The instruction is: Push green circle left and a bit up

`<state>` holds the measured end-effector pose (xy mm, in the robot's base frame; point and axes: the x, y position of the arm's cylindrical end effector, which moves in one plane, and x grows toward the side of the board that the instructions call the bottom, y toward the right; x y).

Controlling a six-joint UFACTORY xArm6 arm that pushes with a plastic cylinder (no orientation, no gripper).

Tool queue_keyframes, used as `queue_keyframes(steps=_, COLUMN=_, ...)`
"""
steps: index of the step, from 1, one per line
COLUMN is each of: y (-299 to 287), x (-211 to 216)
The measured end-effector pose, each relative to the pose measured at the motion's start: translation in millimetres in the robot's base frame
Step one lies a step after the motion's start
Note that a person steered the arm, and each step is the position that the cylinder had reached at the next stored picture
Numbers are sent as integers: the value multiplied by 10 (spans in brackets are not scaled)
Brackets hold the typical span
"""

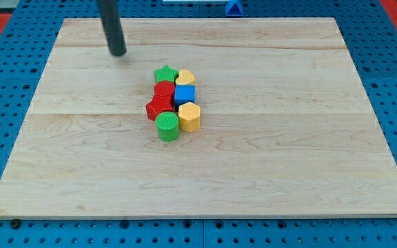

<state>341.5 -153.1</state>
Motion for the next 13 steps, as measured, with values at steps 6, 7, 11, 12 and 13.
queue_keyframes(steps=6, y=-5, x=2028)
queue_keyframes(steps=7, y=309, x=2296)
queue_keyframes(steps=11, y=1520, x=1695)
queue_keyframes(steps=12, y=1032, x=1533)
queue_keyframes(steps=13, y=542, x=1402)
